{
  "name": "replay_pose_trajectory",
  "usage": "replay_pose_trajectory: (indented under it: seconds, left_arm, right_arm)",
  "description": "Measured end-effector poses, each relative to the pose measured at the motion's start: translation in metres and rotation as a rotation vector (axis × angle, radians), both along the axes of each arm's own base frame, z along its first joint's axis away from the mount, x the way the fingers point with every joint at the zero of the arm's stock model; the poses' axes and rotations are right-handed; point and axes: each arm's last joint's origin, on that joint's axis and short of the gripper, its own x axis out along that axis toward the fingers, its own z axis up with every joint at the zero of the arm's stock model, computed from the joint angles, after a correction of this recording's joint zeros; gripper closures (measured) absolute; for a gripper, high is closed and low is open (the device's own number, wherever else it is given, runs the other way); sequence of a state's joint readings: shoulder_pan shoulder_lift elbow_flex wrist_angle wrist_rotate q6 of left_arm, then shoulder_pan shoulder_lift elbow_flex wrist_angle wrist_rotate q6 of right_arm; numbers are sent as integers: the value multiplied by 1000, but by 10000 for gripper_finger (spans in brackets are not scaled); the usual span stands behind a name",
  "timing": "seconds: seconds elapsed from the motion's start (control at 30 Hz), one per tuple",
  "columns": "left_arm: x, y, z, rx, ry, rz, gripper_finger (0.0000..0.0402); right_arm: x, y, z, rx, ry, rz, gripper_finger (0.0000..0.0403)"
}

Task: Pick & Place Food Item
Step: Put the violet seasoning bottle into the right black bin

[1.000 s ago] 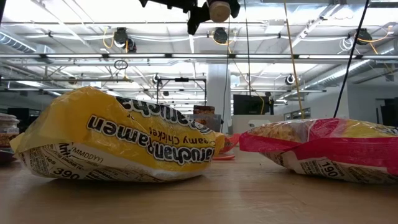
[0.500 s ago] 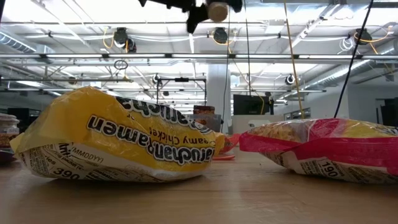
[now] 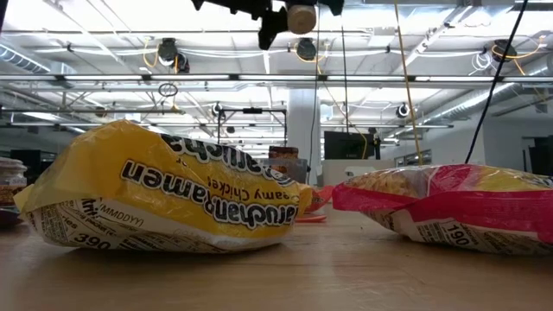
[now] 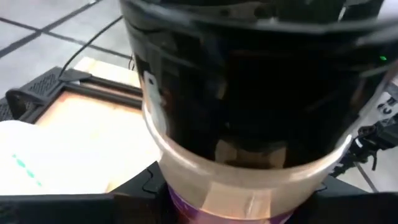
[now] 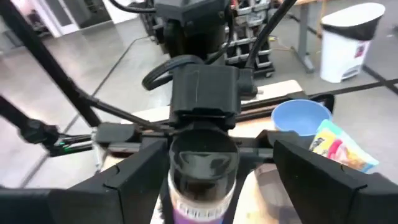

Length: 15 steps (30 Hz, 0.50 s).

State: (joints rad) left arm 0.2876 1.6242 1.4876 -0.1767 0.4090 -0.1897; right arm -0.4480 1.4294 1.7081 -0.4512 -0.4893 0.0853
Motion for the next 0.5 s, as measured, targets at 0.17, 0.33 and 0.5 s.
replay_pose_trajectory:
  seconds: [0.17,0.33,0.5]
  left_arm:
    - [-8,-1,2,30,76,-7,220]
    - [-14,1,10,93,146,8,220]
    - [-19,6,20,125,148,11,220]
  right_arm:
    - [-8,-5,0,48,21,37,117]
    - [-16,-8,5,50,82,35,121]
    - [-19,-6,15,-14,114,59,122]
